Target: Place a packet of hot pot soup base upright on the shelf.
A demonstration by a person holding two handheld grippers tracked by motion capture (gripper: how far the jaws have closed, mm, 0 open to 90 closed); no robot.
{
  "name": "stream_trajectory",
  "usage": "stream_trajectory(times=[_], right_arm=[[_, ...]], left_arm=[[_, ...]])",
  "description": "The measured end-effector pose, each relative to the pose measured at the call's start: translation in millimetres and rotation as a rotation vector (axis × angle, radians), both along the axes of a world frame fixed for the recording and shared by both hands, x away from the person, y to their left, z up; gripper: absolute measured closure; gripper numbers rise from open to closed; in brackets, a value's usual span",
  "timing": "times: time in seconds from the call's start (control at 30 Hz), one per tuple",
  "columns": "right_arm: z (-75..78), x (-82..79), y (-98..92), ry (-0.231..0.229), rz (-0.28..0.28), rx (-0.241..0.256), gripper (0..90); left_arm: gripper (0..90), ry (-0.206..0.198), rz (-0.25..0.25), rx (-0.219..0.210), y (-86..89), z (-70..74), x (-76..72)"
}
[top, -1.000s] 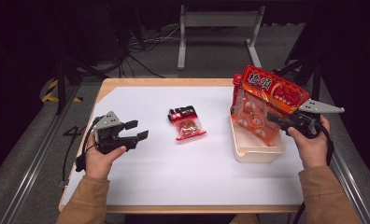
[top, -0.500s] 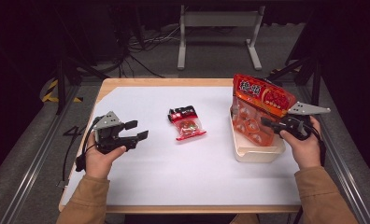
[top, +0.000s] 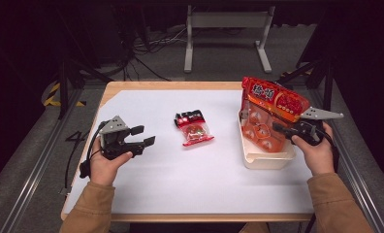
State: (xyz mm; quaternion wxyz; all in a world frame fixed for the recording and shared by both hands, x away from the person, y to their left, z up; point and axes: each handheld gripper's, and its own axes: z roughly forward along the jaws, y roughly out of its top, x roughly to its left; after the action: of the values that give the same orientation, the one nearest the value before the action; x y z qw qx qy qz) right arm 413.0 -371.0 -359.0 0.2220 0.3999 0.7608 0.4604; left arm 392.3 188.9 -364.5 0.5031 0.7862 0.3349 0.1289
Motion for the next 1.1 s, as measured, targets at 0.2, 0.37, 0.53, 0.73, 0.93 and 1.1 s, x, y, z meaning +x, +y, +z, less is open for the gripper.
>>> stream_trajectory(times=[0.2, 0.37, 0.53, 0.73, 0.93, 1.1], right_arm=[[-4.2, -3.1, 3.8, -0.033, -0.031, -0.014, 67.4], [-3.3, -4.8, 4.6, -0.051, -0.064, -0.021, 56.2], [0.5, -10.0, 0.2, -0.094, -0.109, 0.024, 40.4], [5.7, -23.4, -6.3, -0.116, -0.123, 0.021, 36.1], [9.9, -41.0, -14.7, -0.128, -0.138, -0.002, 34.4], [14.3, -57.0, -22.9, -0.134, -0.153, 0.006, 34.2]], left_arm=[[37.4, 0.001, 0.009, 0.002, 0.3, -1.6, 0.8], [37.4, 0.005, 0.014, 0.003, 3.1, -2.2, 0.9], [37.4, 0.009, 0.017, 0.003, 4.0, -2.7, 0.2], [37.4, 0.007, 0.015, 0.001, 3.4, -2.7, 0.1], [37.3, 0.008, 0.008, 0.002, 1.2, -2.6, 1.5], [37.2, 0.011, 0.005, 0.001, -0.1, -2.4, 2.0]])
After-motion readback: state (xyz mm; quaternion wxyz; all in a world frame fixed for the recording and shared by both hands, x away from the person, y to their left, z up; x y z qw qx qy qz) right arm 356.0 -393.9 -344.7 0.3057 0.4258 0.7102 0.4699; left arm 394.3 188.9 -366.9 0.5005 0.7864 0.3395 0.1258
